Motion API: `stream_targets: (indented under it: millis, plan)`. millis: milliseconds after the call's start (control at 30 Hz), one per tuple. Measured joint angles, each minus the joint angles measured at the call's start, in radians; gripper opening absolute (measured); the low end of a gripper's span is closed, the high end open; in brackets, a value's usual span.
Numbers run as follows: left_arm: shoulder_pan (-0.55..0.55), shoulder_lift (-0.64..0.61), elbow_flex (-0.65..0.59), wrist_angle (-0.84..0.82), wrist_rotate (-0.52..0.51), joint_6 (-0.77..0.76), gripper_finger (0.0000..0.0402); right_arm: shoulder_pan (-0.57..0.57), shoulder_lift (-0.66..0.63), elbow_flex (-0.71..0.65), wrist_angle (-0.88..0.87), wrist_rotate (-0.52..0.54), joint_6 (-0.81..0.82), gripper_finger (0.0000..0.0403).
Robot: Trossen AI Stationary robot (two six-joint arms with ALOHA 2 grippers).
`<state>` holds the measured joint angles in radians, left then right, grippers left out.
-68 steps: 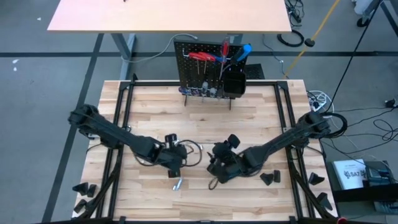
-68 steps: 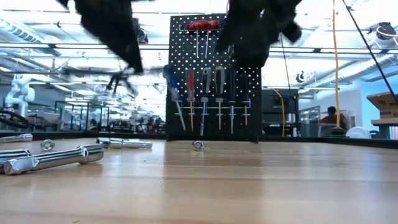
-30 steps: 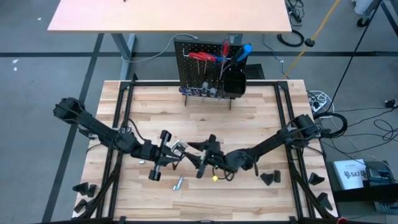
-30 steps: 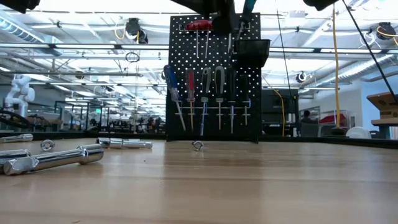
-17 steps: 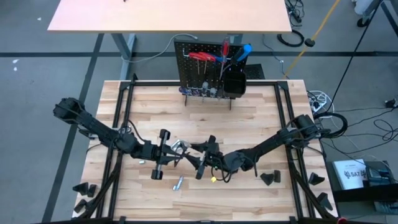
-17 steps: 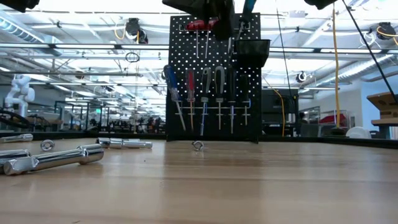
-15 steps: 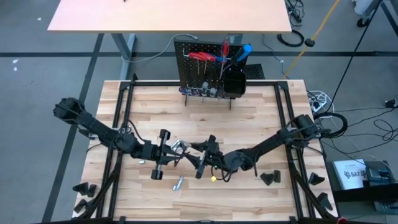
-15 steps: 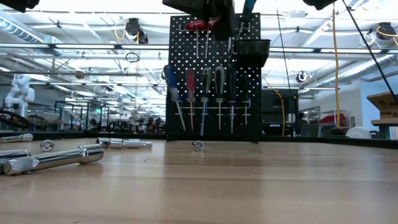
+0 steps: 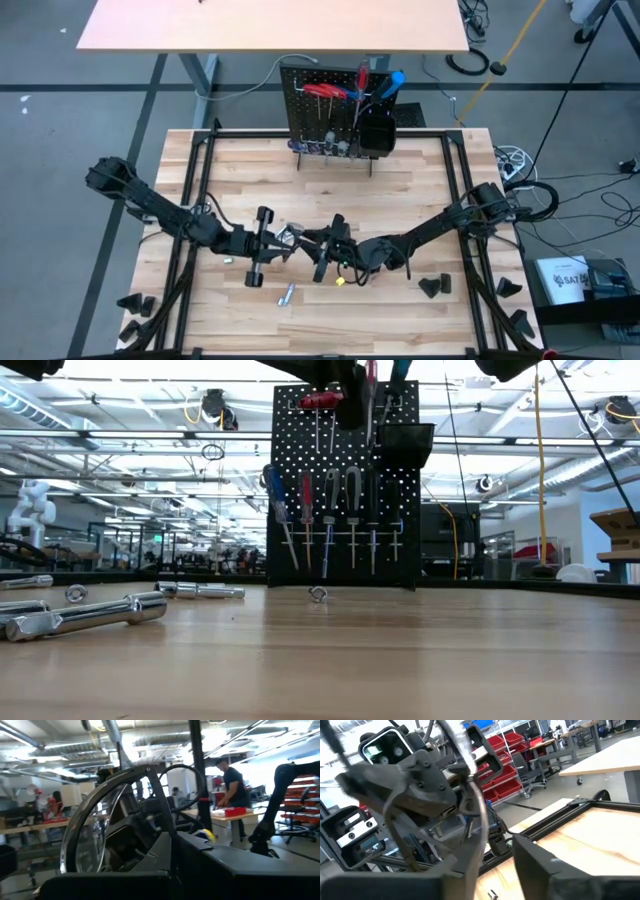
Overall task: Hang tools onto peg board
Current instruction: Hang the black safety glasses onto the peg board
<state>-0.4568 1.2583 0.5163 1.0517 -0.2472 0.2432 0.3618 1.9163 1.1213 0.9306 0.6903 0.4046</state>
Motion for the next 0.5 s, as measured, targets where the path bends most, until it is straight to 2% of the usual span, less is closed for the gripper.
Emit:
stream_targets:
  millis: [167,333,500]
  plan:
    - [-0.001,0.000,0.001,-0.034,-0.067,-0.001,0.0052,0.000,0.000,0.000,-0.003,0.013,-0.036,0.0013]
    - [-0.001,0.000,0.001,-0.097,-0.088,-0.002,0.0112,-0.001,0.000,0.000,-0.006,0.021,-0.060,0.0004]
    - [-0.019,-0.010,0.001,-0.142,-0.182,0.000,0.0153,-0.001,-0.005,0.000,-0.040,0.022,-0.064,0.0002]
